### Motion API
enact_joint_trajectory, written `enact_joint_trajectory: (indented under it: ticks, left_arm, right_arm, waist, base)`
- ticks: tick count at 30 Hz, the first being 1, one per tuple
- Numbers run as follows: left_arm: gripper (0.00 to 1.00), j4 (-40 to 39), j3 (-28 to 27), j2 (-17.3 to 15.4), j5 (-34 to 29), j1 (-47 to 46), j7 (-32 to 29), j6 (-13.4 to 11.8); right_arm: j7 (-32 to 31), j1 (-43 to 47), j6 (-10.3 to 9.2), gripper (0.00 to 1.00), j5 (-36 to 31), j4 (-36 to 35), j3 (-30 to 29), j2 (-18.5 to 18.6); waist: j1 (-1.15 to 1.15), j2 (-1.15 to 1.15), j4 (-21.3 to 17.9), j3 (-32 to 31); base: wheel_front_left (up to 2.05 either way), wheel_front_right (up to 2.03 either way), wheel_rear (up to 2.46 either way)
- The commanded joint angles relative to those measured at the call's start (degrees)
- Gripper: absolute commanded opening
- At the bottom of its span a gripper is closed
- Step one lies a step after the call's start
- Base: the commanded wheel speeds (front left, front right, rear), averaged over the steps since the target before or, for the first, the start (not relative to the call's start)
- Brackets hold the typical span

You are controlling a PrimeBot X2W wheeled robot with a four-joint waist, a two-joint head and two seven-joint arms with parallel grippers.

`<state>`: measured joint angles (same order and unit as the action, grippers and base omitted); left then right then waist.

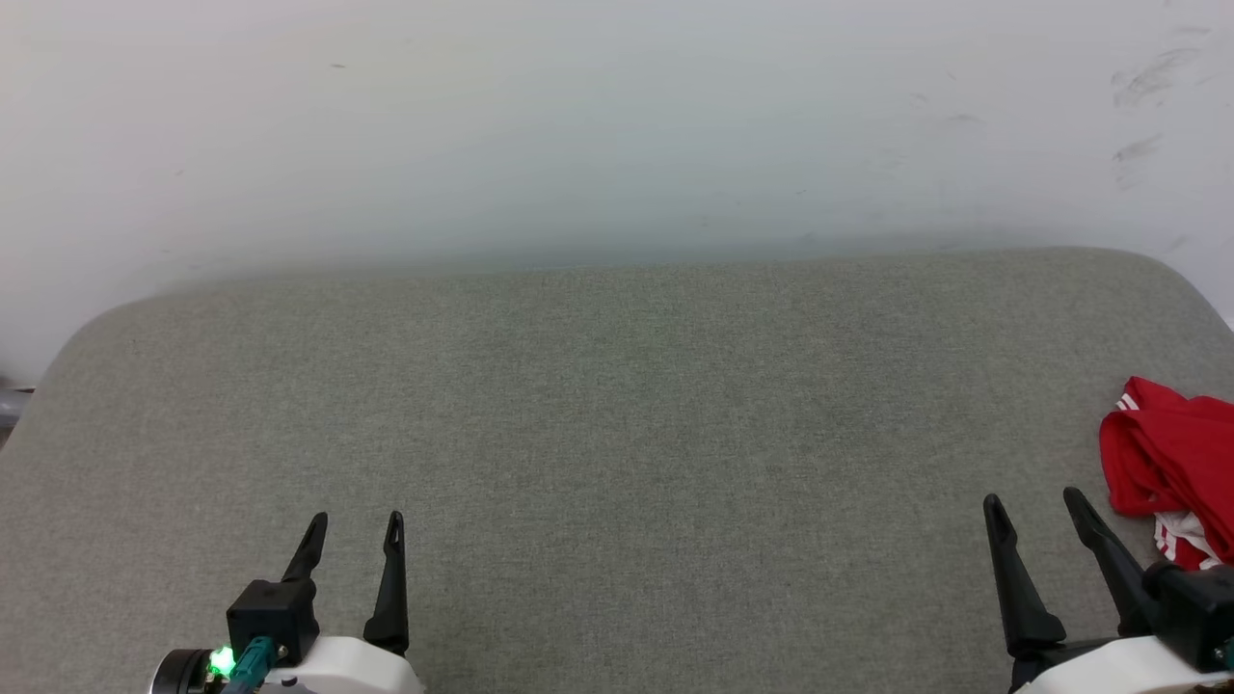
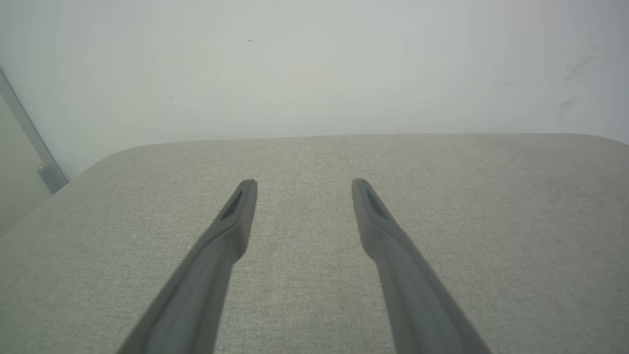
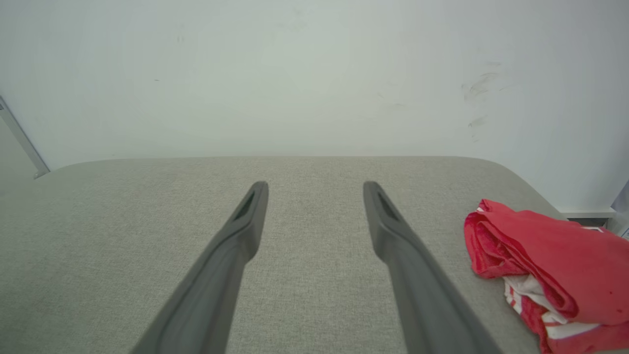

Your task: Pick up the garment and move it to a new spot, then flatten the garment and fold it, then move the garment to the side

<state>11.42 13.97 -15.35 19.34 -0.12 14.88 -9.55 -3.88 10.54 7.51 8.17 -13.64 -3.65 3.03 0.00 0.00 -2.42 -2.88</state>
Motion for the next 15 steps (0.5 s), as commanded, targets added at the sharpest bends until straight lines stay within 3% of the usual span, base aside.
enact_joint_trajectory:
  ticks: [1, 5, 6, 15]
  left_arm:
    - [1.00, 0.22, -0.28, 0.14, -0.36, -0.51, 0.34, 0.39]
    - [1.00, 0.23, -0.63, 0.29, -0.28, -0.77, 0.39, 0.41]
    - [0.00, 0.07, -0.51, 0.10, 0.01, -0.17, 0.00, 0.40]
    - [0.00, 0.59, -2.95, 1.57, 8.66, -0.99, -2.68, 2.38]
  right_arm:
    - [0.11, -0.52, -0.06, 1.00, -0.05, 0.08, 0.08, -0.24]
    - [0.04, -0.70, -0.06, 1.00, 0.28, 0.06, 0.02, -0.24]
    - [-0.02, -0.04, 0.00, 0.00, 0.12, 0.02, 0.05, 0.00]
    - [0.43, -1.61, 0.01, 0.00, 10.74, 2.94, 0.55, 0.52]
  waist:
    - [0.00, 0.00, 0.02, -0.01]
    - [0.00, 0.00, -0.02, -0.19]
    - [0.00, 0.00, -0.03, -0.20]
    - [0.00, 0.00, 0.15, 0.02]
  base:
    - [0.00, 0.00, 0.00]
    - [0.00, 0.00, 0.00]
    - [0.00, 0.00, 0.00]
    - [0.00, 0.00, 0.00]
